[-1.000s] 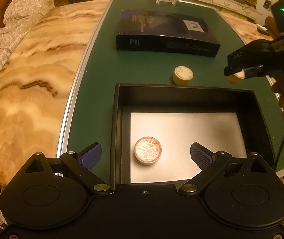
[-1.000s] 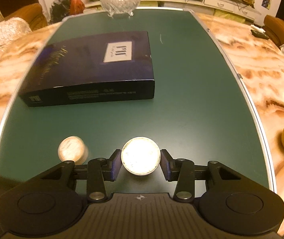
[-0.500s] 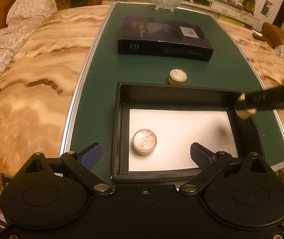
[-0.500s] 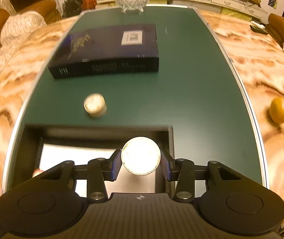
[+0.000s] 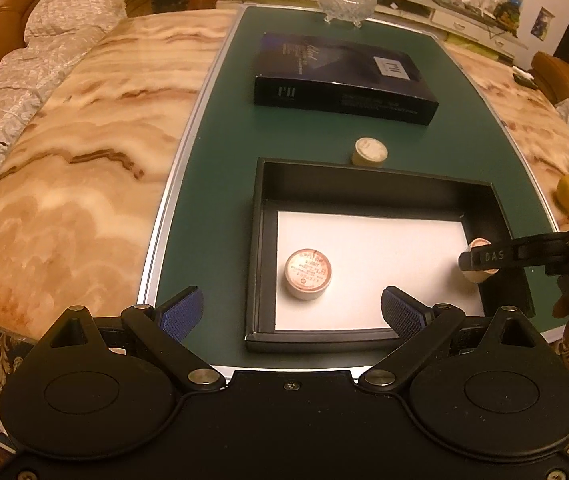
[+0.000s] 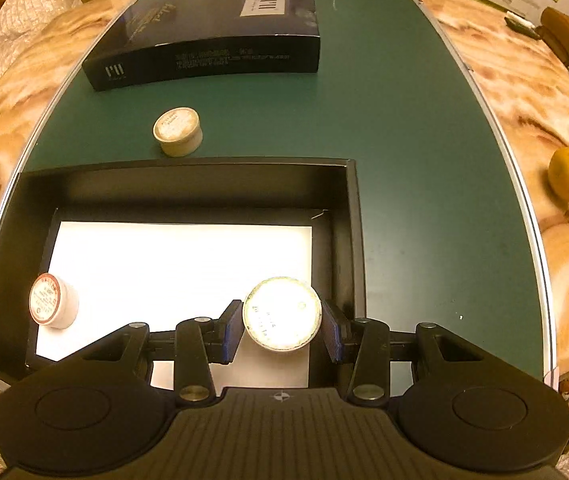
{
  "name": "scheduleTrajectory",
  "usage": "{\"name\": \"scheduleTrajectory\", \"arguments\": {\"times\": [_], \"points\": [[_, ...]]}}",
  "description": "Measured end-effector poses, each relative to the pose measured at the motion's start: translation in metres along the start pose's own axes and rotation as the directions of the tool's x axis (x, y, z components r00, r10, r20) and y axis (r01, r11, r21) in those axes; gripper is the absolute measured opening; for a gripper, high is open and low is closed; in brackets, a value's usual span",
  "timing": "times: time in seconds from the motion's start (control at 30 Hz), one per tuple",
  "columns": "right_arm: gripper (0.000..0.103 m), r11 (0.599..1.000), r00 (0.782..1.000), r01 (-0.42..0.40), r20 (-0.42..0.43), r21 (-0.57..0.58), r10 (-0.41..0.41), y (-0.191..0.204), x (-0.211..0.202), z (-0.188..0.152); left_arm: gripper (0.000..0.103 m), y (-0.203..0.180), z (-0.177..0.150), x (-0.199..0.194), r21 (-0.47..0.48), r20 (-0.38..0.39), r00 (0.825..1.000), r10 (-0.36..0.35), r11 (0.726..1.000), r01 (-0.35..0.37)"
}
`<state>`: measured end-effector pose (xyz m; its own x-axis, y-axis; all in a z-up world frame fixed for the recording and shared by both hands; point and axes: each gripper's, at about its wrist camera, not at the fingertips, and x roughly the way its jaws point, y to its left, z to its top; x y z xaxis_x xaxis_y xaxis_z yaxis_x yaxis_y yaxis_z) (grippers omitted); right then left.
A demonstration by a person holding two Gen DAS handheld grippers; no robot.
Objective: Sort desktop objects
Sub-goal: 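Carry the white-lidded jar with the right tool into the tray, then open the right tool to set the jar down and withdraw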
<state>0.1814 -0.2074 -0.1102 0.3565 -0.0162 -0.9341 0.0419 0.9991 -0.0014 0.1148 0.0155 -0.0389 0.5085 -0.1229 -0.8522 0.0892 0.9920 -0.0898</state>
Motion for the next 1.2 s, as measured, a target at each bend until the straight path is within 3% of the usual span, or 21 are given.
{"name": "scheduleTrajectory", "arguments": {"times": [0.27, 0.77, 0.93, 1.2], "points": [[0.045, 1.0, 0.999, 0.0, -0.039, -0.021, -0.001, 0.009, 0.014, -0.005, 0.097, -0.001, -0.001, 0.003, 0.005, -0.01, 1.0, -0.002, 1.0, 0.002], [0.045, 0.997, 0.998, 0.045, -0.035, -0.054, -0.047, 0.021, 0.022, -0.005, 0.097, 0.001, 0.0, 0.004, 0.005, -0.016, 1.0, 0.005, 1.0, -0.005], [0.058, 0.999, 0.999, 0.034, -0.019, -0.04, -0.035, 0.02, 0.019, -0.005, 0.097, -0.001, 0.0, 0.005, 0.007, -0.018, 1.0, 0.006, 1.0, -0.006], [0.059, 1.0, 0.999, -0.008, 0.033, -0.003, 0.008, 0.011, -0.004, -0.011, 0.097, -0.007, 0.0, 0.007, 0.019, -0.021, 1.0, 0.007, 1.0, -0.007]]}}
